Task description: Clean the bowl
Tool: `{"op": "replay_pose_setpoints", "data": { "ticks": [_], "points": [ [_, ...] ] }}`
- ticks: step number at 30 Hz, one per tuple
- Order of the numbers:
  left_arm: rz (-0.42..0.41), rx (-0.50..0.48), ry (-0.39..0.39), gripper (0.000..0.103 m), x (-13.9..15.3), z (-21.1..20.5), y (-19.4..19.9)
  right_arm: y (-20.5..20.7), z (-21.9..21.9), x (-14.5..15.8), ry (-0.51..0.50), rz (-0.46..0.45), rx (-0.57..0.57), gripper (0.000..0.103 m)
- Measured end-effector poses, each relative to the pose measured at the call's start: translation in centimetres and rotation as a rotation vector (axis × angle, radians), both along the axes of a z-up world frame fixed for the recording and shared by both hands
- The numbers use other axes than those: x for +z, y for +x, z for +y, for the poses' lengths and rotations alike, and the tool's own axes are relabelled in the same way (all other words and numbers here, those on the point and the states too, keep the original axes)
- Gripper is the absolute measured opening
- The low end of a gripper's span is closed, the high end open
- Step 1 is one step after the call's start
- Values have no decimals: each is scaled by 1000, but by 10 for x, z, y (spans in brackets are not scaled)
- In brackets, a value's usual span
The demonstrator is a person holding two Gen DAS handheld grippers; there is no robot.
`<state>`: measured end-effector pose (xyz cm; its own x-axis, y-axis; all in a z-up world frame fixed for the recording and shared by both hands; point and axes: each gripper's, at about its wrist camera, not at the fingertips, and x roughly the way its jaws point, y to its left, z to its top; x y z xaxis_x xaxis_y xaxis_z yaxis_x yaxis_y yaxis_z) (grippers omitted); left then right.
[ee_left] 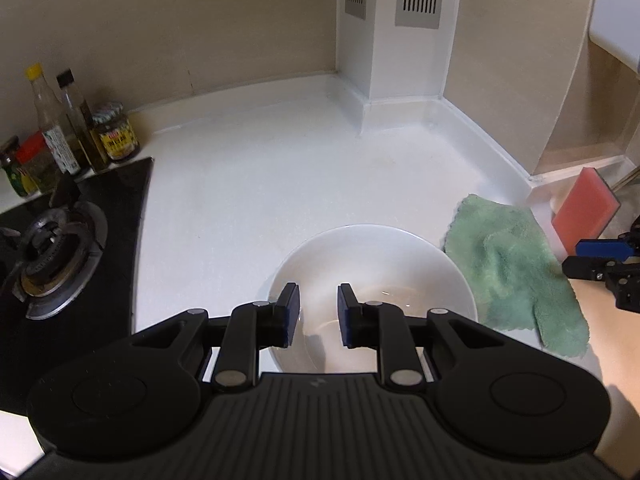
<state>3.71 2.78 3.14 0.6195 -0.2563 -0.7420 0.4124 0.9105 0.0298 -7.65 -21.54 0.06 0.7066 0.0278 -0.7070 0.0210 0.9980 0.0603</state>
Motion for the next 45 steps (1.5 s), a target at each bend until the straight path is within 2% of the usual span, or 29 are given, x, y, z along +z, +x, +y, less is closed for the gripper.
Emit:
{"op": "replay_pose_setpoints", "data": {
  "ticks": [5, 15, 20, 29, 33, 38, 45],
  "points": [
    [-14, 1, -35, 25, 3, 11, -26, -30, 18, 8, 18, -68, -84, 23],
    [-12, 4, -119, 25, 3, 42, -94, -84, 65, 22, -41, -109, -113, 23],
    [6, 23, -142, 24, 1, 42, -119, -103, 78, 22, -72, -117, -96, 23],
    [-53, 95, -191, 25, 15, 27, -143, -121, 74, 29, -100, -136, -52, 23],
    [-69, 127, -199, 25, 19, 13, -152, -125, 67, 37, -125, -157, -22, 23],
    [-75, 137, -160, 25, 20, 1, -164, -130, 56, 42, -124, -211, -29, 23],
    [-80, 187, -132, 25, 20, -8, -184, -136, 55, 35, -128, -234, -17, 23]
  ]
}}
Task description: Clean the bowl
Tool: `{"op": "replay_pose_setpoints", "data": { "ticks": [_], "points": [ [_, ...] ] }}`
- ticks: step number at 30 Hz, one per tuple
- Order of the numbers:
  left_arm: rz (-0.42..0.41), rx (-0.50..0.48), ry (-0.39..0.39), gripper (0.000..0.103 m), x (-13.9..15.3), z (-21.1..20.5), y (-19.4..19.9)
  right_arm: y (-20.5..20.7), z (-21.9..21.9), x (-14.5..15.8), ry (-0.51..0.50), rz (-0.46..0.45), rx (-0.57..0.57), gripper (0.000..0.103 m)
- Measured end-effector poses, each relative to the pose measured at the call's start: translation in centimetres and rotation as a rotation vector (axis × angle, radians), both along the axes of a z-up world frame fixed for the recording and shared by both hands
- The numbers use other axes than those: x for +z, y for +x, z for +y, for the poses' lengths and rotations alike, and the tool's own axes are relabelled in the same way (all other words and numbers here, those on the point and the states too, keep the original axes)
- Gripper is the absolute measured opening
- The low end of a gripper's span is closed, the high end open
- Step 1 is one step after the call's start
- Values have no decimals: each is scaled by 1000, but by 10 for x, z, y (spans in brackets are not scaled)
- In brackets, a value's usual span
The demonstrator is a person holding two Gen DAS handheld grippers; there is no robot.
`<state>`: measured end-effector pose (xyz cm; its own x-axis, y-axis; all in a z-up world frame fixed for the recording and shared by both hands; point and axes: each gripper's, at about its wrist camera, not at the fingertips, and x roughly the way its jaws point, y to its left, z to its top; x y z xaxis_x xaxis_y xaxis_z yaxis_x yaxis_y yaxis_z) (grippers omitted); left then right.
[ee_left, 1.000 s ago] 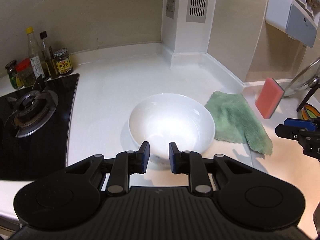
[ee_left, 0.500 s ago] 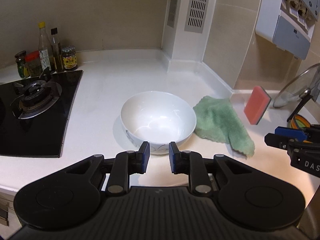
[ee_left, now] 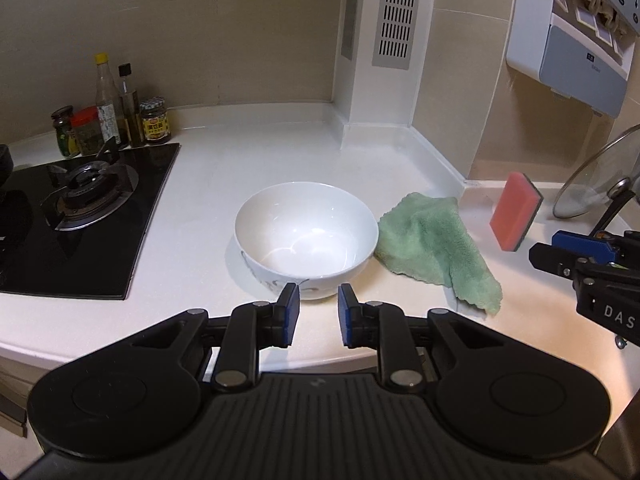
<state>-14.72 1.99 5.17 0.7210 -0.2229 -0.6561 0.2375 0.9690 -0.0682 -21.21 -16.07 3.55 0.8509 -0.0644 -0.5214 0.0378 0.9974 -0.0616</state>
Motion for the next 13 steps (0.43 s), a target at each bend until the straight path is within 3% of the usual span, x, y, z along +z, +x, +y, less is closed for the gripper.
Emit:
{"op": "replay_pose_setpoints", "data": {
  "ticks": [13],
  "points": [
    [-31, 40, 11, 25, 3, -10, -22, -3, 4, -8, 15, 10, 26, 23]
  ]
}}
